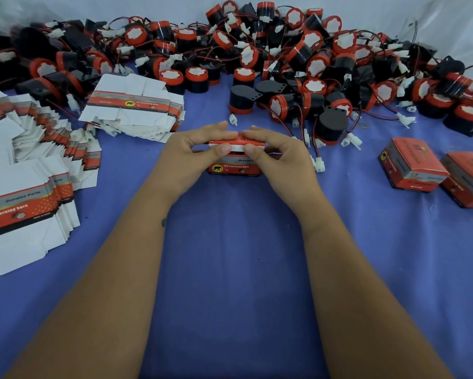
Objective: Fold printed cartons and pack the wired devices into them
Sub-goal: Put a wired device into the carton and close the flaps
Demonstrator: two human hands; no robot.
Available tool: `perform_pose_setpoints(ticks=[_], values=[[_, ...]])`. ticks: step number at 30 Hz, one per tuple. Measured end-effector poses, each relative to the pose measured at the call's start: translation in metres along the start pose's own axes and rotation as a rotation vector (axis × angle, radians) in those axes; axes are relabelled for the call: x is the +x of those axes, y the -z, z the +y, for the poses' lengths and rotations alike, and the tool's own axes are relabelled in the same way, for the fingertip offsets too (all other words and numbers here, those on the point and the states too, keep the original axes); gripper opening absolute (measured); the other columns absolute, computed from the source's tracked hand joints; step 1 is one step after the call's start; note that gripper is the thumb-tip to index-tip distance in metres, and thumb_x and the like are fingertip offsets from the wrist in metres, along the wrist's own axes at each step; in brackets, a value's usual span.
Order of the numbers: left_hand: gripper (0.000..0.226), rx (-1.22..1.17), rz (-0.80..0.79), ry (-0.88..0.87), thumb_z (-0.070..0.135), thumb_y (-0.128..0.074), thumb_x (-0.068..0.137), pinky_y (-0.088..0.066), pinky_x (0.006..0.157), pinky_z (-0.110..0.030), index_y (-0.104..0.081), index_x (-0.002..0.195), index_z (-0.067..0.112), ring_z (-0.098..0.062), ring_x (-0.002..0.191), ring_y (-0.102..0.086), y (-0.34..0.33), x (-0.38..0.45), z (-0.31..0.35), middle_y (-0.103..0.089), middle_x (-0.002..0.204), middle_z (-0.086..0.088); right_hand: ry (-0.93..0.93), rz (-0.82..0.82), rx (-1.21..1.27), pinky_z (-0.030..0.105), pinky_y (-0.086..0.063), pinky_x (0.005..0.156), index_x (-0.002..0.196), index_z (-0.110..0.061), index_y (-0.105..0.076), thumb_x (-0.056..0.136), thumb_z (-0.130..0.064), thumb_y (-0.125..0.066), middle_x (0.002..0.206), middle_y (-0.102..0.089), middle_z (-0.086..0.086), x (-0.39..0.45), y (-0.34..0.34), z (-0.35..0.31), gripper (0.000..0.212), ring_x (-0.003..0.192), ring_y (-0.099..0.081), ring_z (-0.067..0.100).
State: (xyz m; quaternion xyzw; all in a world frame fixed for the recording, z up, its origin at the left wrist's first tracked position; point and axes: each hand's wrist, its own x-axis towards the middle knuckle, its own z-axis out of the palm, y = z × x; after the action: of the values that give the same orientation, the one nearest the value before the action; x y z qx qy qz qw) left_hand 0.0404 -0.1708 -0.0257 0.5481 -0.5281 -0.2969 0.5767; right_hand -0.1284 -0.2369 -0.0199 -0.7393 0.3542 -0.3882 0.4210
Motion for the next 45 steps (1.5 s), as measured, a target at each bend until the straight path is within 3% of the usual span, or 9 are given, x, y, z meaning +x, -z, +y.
perform_pose_setpoints(ticks=[4, 9, 12, 20, 24, 27, 30, 36, 45], values=[[0.026, -0.042, -0.002, 0.007, 0.008, -0.069, 0.089, -0.051, 0.091, -0.017, -0.073, 0.099, 0.031, 0.006, 0.13, -0.047, 0.001, 0.002, -0.002, -0.058, 0.136, 0.008, -0.011, 0.0, 0.044, 0.013, -0.05, 0.085, 0.117, -0.022, -0.068, 0.094, -0.009, -0.062, 0.134, -0.058, -0.005, -0.002, 0.001, -0.002, 0.027, 0.104, -0.06, 0.006], [0.025, -0.064, 0.057, 0.004, 0.003, -0.071, 0.087, -0.053, 0.093, -0.023, -0.075, 0.093, 0.027, 0.001, 0.127, -0.052, 0.0, 0.002, -0.003, -0.063, 0.131, 0.004, -0.007, -0.012, 0.083, 0.021, -0.054, 0.083, 0.107, -0.016, -0.066, 0.093, 0.0, -0.058, 0.119, -0.059, -0.008, -0.004, 0.002, -0.004, 0.023, 0.109, -0.061, 0.019], [0.025, -0.06, 0.046, 0.013, 0.002, -0.07, 0.087, -0.053, 0.093, -0.024, -0.075, 0.09, 0.026, 0.001, 0.127, -0.053, 0.0, 0.002, -0.002, -0.065, 0.128, 0.008, -0.026, -0.002, 0.089, 0.03, -0.054, 0.09, 0.104, -0.016, -0.067, 0.092, 0.0, -0.06, 0.132, -0.057, -0.001, -0.004, 0.003, -0.004, 0.021, 0.112, -0.061, 0.018], [0.052, -0.131, 0.048, 0.118, -0.01, -0.046, 0.09, -0.053, 0.093, -0.025, -0.081, 0.082, 0.028, -0.009, 0.127, -0.055, 0.0, 0.002, 0.003, -0.065, 0.13, 0.008, -0.042, 0.011, 0.128, 0.03, -0.054, 0.092, 0.096, -0.017, -0.067, 0.091, 0.001, -0.062, 0.139, -0.056, 0.004, -0.004, 0.002, -0.003, 0.019, 0.116, -0.059, 0.015], [0.025, 0.117, 0.015, -0.005, -0.003, -0.066, 0.086, -0.048, 0.096, -0.018, -0.071, 0.087, 0.021, -0.004, 0.124, -0.053, -0.003, -0.002, 0.003, -0.062, 0.131, 0.007, -0.024, 0.044, 0.1, 0.032, -0.054, 0.092, 0.096, -0.014, -0.068, 0.09, 0.001, -0.063, 0.136, -0.058, 0.004, -0.003, 0.001, -0.002, 0.017, 0.107, -0.062, 0.017], [0.017, 0.531, 0.142, -0.247, 0.008, -0.079, 0.077, -0.026, 0.102, -0.007, -0.069, 0.089, 0.015, -0.013, 0.12, -0.046, -0.007, -0.002, 0.001, -0.062, 0.122, 0.005, 0.036, 0.098, -0.001, 0.019, -0.051, 0.09, 0.099, -0.013, -0.071, 0.09, -0.002, -0.065, 0.14, -0.053, -0.002, -0.004, -0.002, -0.001, 0.015, 0.108, -0.059, 0.007], [0.012, 0.706, 0.212, -0.431, 0.011, -0.077, 0.074, -0.036, 0.091, -0.017, -0.072, 0.082, 0.005, -0.02, 0.1, -0.056, -0.014, -0.004, 0.006, -0.069, 0.099, -0.004, 0.182, 0.16, -0.185, 0.008, -0.043, 0.08, 0.1, -0.005, -0.072, 0.088, -0.003, -0.067, 0.13, -0.054, 0.003, -0.005, -0.005, 0.001, 0.013, 0.108, -0.052, 0.008], [0.022, 0.766, 0.17, -0.398, 0.016, -0.079, 0.075, -0.036, 0.076, -0.029, -0.074, 0.096, 0.011, -0.024, 0.087, -0.051, -0.024, -0.006, 0.008, -0.053, 0.085, 0.0, 0.288, 0.163, -0.367, 0.031, -0.048, 0.082, 0.1, -0.006, -0.074, 0.085, -0.006, -0.064, 0.107, -0.062, 0.003, -0.005, -0.004, 0.002, 0.018, 0.104, -0.056, 0.023], [0.018, 0.712, 0.195, -0.341, 0.014, -0.079, 0.076, -0.045, 0.075, -0.049, -0.079, 0.093, 0.019, -0.032, 0.083, -0.055, -0.026, -0.005, 0.01, -0.063, 0.08, -0.01, 0.202, 0.121, -0.427, 0.044, -0.051, 0.076, 0.098, -0.006, -0.071, 0.088, -0.002, -0.052, 0.104, -0.061, -0.001, -0.009, -0.005, -0.002, 0.022, 0.1, -0.054, 0.019]])
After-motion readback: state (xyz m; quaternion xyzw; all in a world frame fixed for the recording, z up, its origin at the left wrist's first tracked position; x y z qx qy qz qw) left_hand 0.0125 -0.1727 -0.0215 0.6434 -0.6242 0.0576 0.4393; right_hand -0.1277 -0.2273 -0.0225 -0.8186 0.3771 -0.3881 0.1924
